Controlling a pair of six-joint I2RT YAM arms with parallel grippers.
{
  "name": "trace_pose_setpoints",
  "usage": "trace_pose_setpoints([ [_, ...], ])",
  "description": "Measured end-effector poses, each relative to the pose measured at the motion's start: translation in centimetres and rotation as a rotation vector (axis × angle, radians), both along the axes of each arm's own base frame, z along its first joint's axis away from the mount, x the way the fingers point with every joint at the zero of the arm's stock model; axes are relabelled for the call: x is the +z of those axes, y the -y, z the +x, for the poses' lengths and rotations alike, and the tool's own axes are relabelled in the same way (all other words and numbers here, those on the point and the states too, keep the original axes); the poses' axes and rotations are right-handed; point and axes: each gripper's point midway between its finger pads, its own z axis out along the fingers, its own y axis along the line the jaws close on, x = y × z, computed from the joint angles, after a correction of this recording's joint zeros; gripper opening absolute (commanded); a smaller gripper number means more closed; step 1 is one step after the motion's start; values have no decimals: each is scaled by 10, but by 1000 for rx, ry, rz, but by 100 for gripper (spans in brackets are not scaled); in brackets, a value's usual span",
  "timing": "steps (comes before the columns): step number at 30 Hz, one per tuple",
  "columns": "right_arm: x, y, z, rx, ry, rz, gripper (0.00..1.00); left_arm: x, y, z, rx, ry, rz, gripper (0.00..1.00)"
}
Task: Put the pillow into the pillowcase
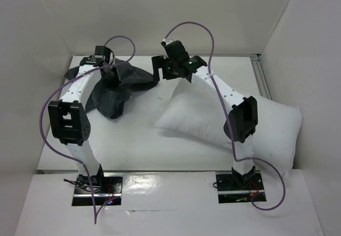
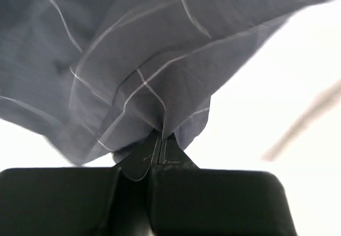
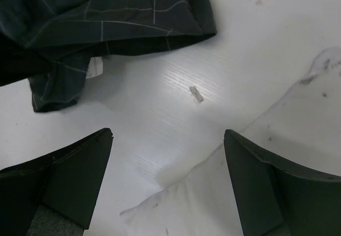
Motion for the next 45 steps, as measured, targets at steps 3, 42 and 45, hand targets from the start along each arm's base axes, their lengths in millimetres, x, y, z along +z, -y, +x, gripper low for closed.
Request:
trace_pose_setpoints([
  [3,-8,-13,13,24,7,-8,94,43,9,-1,-41,92,-46,0],
  [42,-71,-79,43,238,240,-214,0,46,20,-72,-171,-7,46,76],
  [45,-52,-62,56,204,257,-196,0,29,31,-85,-199,-51,101,65],
])
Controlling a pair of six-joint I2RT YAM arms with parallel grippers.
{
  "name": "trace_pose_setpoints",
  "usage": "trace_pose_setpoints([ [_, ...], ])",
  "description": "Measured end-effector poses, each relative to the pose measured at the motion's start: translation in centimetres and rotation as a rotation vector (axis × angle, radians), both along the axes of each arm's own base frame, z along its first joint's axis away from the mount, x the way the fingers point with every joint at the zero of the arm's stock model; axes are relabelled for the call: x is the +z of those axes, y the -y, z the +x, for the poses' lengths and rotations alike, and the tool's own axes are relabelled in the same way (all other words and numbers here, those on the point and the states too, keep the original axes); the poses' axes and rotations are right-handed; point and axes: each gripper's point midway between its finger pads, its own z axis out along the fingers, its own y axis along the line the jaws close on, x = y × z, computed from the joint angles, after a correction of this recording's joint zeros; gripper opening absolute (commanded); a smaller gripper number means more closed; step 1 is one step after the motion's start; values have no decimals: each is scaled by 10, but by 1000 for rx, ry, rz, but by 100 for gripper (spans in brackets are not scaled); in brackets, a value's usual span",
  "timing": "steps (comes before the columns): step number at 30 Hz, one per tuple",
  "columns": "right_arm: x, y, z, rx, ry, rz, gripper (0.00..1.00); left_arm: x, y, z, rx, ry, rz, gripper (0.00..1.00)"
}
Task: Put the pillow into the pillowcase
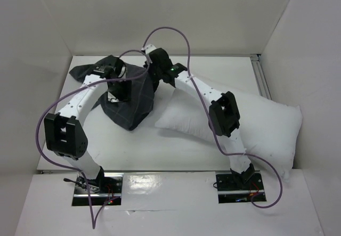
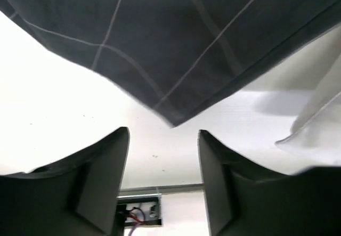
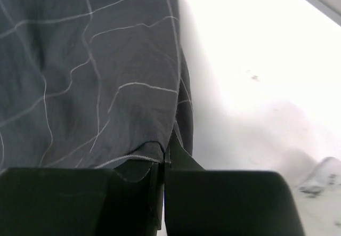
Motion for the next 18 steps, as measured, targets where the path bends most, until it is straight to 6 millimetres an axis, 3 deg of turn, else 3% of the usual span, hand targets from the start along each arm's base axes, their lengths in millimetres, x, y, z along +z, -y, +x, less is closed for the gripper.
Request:
trace_pose_setpoints([
  [2,2,9,7,-14,-2,4,0,-11,7,-8,-22,-25,24,60],
  [7,-4,22,11,-18,-53,-5,0,-34,28,-27,-67,-38,31,62],
  [9,-6,22,8,0,-81,6,0,-38,40,-35,-70,-8,8,79],
  [11,-6,22,7,6,-92,14,0,-40,51,-41,-74,17,-24,83],
  [12,-7,22,7,10,-99,18,0,-41,58,-41,-81,32,-45,87],
  [18,-10,23,6,22,-124,32,0,-43,94,-17,-88,129,-118,84],
])
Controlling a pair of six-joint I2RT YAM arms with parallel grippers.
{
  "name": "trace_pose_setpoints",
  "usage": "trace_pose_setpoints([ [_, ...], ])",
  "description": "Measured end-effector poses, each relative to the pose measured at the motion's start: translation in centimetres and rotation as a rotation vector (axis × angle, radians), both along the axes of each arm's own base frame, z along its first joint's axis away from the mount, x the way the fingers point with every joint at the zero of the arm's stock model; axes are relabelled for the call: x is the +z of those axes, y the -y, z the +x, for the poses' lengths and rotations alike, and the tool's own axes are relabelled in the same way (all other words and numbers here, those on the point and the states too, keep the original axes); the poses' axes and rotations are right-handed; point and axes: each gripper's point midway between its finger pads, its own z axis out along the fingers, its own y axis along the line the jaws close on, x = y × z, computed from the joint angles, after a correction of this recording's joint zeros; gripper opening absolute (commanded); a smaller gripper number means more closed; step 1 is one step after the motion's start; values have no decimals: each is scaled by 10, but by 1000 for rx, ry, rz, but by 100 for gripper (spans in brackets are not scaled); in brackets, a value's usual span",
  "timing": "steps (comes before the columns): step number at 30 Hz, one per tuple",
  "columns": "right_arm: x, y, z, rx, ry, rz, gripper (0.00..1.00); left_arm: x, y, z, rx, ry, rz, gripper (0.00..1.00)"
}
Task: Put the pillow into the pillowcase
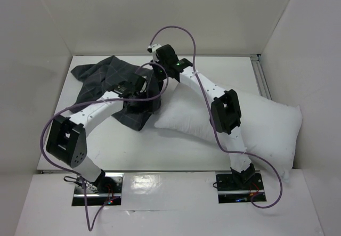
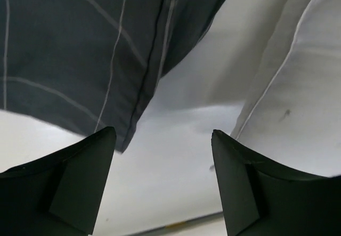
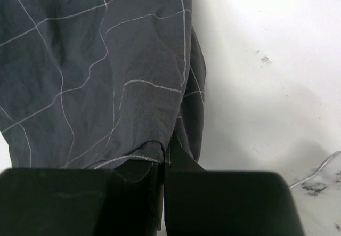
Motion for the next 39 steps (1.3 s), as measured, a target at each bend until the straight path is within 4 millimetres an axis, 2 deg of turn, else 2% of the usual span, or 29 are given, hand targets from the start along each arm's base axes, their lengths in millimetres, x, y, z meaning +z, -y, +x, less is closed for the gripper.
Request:
trace_pose_setpoints([
  [4,-1,4,3,0,-9,11,0,-10,8,24,25,31,23,77],
  [5,-1,5,4,-2,-12,14,0,-14,8,31,35,37,34,71],
  [8,-2,10,7,-10,-21,21,0,-22,5,46,78,48,68,62],
  [11,-3,15,10,-18,-26,25,0,-25,-1,54,109,56,95,54],
  [13,-3,16,11,-19,-29,28,0,-26,-6,57,134,58,102,46],
  [16,-3,16,10,-15,-32,30,0,-26,-12,61,164,66,108,0],
  [21,-3,16,10,-17,-35,32,0,-17,-24,64,194,68,146,0],
  [23,-3,18,11,-21,-38,35,0,2,-29,68,205,75,152,0],
  [25,-2,17,12,-24,-41,43,0,30,-35,74,216,109,127,0],
  [30,7,21,17,-43,-48,85,0,127,-61,77,258,241,36,0],
  [32,14,17,16,-27,-50,115,0,160,-62,73,256,303,-3,0],
  [35,30,8,9,-1,-37,146,0,177,-64,58,282,325,-17,0],
  [39,63,2,-1,21,1,194,0,170,-89,46,393,322,7,0],
])
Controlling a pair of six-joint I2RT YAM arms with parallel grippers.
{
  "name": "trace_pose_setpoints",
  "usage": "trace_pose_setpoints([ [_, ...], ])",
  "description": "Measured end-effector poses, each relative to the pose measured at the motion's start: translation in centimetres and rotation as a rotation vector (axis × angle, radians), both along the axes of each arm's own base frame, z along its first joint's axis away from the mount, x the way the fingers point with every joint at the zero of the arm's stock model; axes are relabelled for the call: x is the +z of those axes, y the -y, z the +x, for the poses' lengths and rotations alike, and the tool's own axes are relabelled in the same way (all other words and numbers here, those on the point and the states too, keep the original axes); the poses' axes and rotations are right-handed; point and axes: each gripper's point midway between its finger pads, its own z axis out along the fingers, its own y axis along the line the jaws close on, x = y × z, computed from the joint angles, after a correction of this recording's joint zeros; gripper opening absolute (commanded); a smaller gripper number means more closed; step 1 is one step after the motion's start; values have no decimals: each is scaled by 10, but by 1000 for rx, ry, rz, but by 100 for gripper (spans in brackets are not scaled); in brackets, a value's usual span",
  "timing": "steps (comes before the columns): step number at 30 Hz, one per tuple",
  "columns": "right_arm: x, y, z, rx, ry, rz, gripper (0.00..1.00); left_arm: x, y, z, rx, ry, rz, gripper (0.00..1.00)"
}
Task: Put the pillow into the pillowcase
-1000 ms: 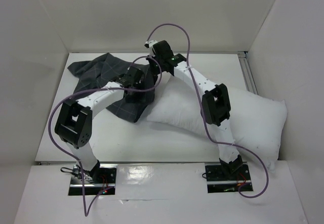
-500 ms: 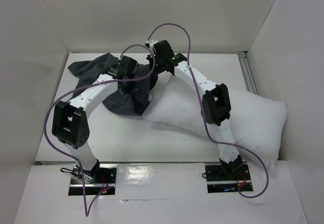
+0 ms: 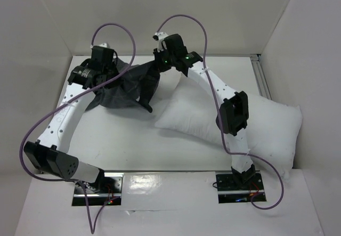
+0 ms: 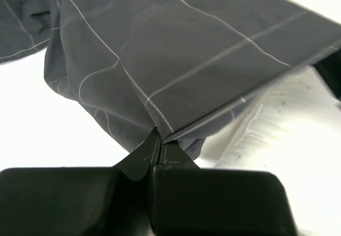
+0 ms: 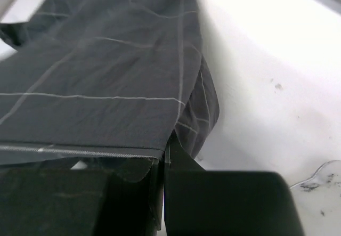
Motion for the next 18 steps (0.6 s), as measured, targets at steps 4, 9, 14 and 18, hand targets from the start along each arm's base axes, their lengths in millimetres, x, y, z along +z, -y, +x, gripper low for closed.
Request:
trace_pose_setpoints([
  [4,19,-2,2,-9,29,33,0,-11,-7,6,20,-15,1,0],
  [9,-3,12,43,-100,5,43,4,-54,12,34,-40,-131,0,0],
  [14,-52,46,64,-199,-106,10,77,-98,27,36,-107,-256,21,0],
  [18,-52,83,67,-286,-128,-19,96,-93,24,34,-130,-270,34,0],
])
